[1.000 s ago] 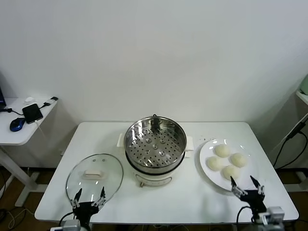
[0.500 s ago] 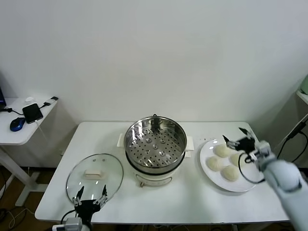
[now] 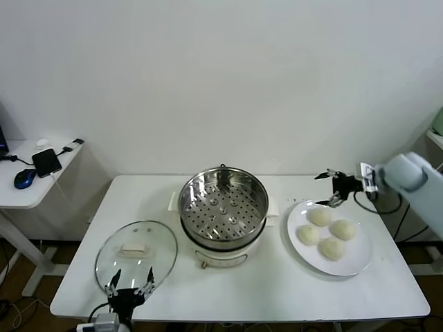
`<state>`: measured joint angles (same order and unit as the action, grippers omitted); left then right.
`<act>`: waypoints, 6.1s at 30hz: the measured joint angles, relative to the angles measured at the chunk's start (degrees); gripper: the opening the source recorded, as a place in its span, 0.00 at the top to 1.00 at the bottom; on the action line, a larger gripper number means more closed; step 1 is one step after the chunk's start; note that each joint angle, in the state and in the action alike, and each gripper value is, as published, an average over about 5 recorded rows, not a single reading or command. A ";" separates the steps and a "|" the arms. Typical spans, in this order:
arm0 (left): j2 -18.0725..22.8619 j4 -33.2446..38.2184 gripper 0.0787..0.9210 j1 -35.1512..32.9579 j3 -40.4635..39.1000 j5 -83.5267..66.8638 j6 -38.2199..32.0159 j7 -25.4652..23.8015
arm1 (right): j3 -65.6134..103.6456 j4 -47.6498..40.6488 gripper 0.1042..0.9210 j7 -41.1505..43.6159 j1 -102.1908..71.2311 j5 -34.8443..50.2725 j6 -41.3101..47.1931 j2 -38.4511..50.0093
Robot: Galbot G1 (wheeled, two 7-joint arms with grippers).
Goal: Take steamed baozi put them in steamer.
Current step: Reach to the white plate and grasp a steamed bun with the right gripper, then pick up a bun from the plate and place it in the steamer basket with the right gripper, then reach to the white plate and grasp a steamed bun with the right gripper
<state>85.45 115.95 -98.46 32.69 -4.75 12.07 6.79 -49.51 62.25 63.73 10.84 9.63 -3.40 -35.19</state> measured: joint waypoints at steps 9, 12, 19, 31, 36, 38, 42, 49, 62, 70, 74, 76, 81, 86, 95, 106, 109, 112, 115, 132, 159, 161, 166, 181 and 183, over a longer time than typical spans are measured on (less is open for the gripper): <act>0.14 -1.15 0.12 0.67 -0.02 0.01 -0.04 0.02 | -14.39 -9.16 0.12 2.44 5.75 -0.04 1.22 -5.96; 0.20 -1.39 0.12 0.75 -0.08 0.02 -0.04 0.02 | -15.31 -12.11 0.12 2.08 5.10 -0.64 1.54 -8.12; 0.38 -2.21 0.12 1.09 -0.63 0.07 -0.09 0.02 | -13.49 -18.66 0.12 -0.42 2.02 -2.51 2.00 -12.75; 0.53 -2.60 0.12 0.79 -0.93 0.18 -0.30 0.05 | -10.07 -24.79 0.12 -2.79 -2.10 -5.04 3.17 -17.41; 0.61 -2.64 0.12 0.80 -0.95 0.17 -0.33 0.08 | -8.80 -26.60 0.13 -3.47 -2.90 -6.19 3.28 -18.60; 0.65 -2.61 0.12 0.79 -0.99 0.17 -0.34 0.08 | -8.36 -27.08 0.16 -3.59 -3.08 -6.45 3.35 -18.93; 0.66 -2.43 0.12 0.63 -1.07 0.17 -0.35 0.13 | -7.94 -27.33 0.27 -3.43 -3.20 -6.68 3.51 -19.10; 0.84 -1.82 0.12 -0.13 -1.68 0.52 -0.28 0.47 | -8.53 -25.58 0.32 -2.16 -2.33 -5.61 2.94 -18.20; 1.36 -0.26 0.12 -1.61 -4.14 1.96 -0.45 1.09 | -19.47 -14.53 0.32 0.73 14.97 2.67 -1.83 -15.77; 1.07 0.62 0.12 -2.42 -4.86 2.36 -0.46 1.24 | -28.04 -1.17 0.33 1.27 29.29 10.73 -7.44 -18.82; 0.76 0.81 0.12 -2.74 -4.87 2.42 -0.48 1.38 | -30.12 4.30 0.32 1.03 32.35 11.32 -11.80 -21.41; 0.59 0.94 0.12 -2.89 -4.84 2.43 -0.50 1.48 | -30.73 5.84 0.32 0.84 32.87 10.37 -14.54 -22.92; 0.31 1.10 0.12 -3.02 -4.99 2.63 -0.54 1.70 | -31.13 6.41 0.32 0.19 31.59 5.23 -21.78 -27.34; 0.21 1.29 0.12 -3.27 -5.35 2.97 -0.58 1.75 | -29.55 2.77 0.32 -0.60 27.62 -2.38 -28.49 -31.83; 0.11 1.16 0.12 -3.61 -6.30 3.62 -0.94 2.29 | -24.72 -7.28 0.32 -3.35 20.16 -14.26 -36.34 -38.42; 0.12 0.22 0.12 -3.38 -7.22 3.87 -1.50 2.95 | -20.12 -17.33 0.32 -7.45 14.64 -22.39 -40.94 -43.97; 0.14 0.05 0.12 -3.16 -7.33 3.87 -1.52 3.03 | -19.45 -19.24 0.29 -8.42 13.96 -23.42 -41.76 -44.84; 0.20 -0.03 0.12 -3.08 -7.47 3.88 -1.53 3.06 | -19.35 -20.24 0.21 -9.05 13.78 -23.66 -42.35 -45.13; 0.33 -0.09 0.12 -3.05 -7.61 3.97 -1.52 3.07 | -19.78 -20.37 0.14 -9.26 14.01 -23.01 -42.70 -45.03; 1.22 -0.57 0.12 -2.82 -9.25 5.32 -1.21 3.02 | -37.35 -8.68 0.12 -3.49 31.79 6.92 -31.73 -32.13; 1.04 -0.57 0.12 -1.17 -6.89 3.32 -1.20 2.82 | -50.94 11.89 0.12 -14.32 26.25 21.56 13.45 -4.58; 1.05 -0.57 0.12 -1.26 -6.65 3.28 -1.25 2.82 | -49.01 10.86 0.12 -14.95 23.71 21.21 14.55 -5.01; 1.14 -0.63 0.12 -1.36 -6.23 3.20 -1.42 2.83 | -44.70 8.42 0.12 -16.27 18.18 20.62 16.53 -6.53; 1.31 -0.98 0.12 -1.26 -6.27 3.18 -1.74 2.96 | -37.03 3.28 0.23 -18.26 8.50 16.93 18.91 -10.01; 1.32 -1.00 0.12 -1.34 -6.33 3.20 -1.81 2.98 | -36.38 3.12 0.28 -18.29 8.00 16.55 18.97 -10.12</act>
<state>86.77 114.95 -99.80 26.36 -1.54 10.26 9.77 -85.89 65.38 45.44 18.84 26.17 15.57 -45.30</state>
